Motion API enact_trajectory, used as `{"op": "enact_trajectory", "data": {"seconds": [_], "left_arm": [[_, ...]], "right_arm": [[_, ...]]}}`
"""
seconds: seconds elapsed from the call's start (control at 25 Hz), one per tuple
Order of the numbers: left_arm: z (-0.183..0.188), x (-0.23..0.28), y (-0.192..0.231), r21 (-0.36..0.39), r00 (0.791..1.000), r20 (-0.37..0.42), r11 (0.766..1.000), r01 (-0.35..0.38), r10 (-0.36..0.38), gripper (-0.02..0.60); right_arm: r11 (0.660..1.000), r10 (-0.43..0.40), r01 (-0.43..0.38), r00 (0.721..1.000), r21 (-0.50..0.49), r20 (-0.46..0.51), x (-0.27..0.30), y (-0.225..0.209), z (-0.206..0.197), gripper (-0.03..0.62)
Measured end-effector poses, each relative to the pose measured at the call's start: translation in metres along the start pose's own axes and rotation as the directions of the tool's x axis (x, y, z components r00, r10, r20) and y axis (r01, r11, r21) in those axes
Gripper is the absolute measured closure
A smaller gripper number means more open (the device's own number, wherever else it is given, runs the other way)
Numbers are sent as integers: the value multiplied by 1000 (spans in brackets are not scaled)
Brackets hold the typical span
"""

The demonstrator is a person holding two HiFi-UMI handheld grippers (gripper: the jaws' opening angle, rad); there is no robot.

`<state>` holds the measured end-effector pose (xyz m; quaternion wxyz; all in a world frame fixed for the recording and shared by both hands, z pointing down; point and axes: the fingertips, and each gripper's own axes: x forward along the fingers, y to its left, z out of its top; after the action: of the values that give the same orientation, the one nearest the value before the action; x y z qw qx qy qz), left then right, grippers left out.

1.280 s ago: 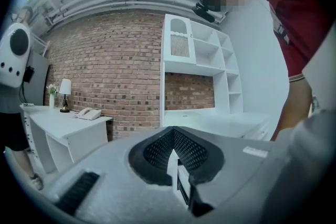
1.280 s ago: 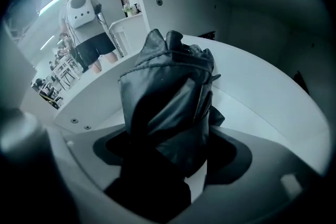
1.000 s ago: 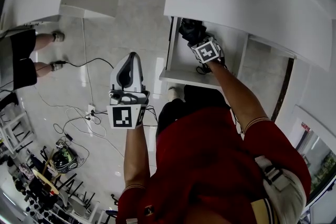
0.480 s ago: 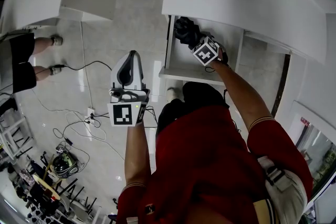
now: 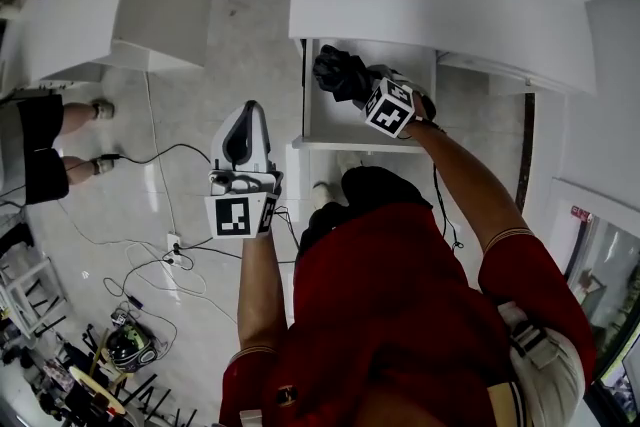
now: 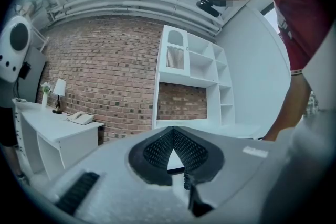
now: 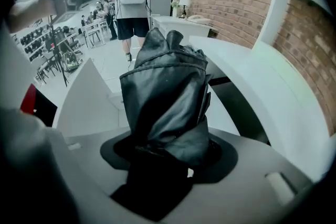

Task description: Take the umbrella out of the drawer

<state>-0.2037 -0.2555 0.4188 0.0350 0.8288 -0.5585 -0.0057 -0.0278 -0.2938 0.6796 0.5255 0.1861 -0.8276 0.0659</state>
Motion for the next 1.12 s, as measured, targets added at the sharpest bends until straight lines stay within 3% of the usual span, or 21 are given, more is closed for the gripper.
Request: {"op": "enact_trajectory", "data": {"seconds": [0.08,0.28,0.52,0.64,0.76,1.12], "left_arm": [[0,-4,-2,1,1000,-16,1000,1,-1,575],[19,-12,-21,15,997,39,998,59,-59,575],[36,-18,-51,32,990,64,992,125,-127,575],[49,-20,-67,40,985,61,986,161,-164,575],[64,-24,-79,53,976,74,979,199,-203,575],[95,-42,-110,92,956,88,958,271,-279,575]], "right_arm": [[1000,-9,10,1000,-15,21,-16,3,6,312],[998,-52,49,991,28,123,-68,11,24,312],[983,-117,62,939,175,324,-143,13,51,312],[965,-149,32,885,262,441,-184,19,68,312],[947,-185,-3,812,322,553,-225,25,90,312],[931,-282,-24,585,364,760,-323,49,125,312]]}}
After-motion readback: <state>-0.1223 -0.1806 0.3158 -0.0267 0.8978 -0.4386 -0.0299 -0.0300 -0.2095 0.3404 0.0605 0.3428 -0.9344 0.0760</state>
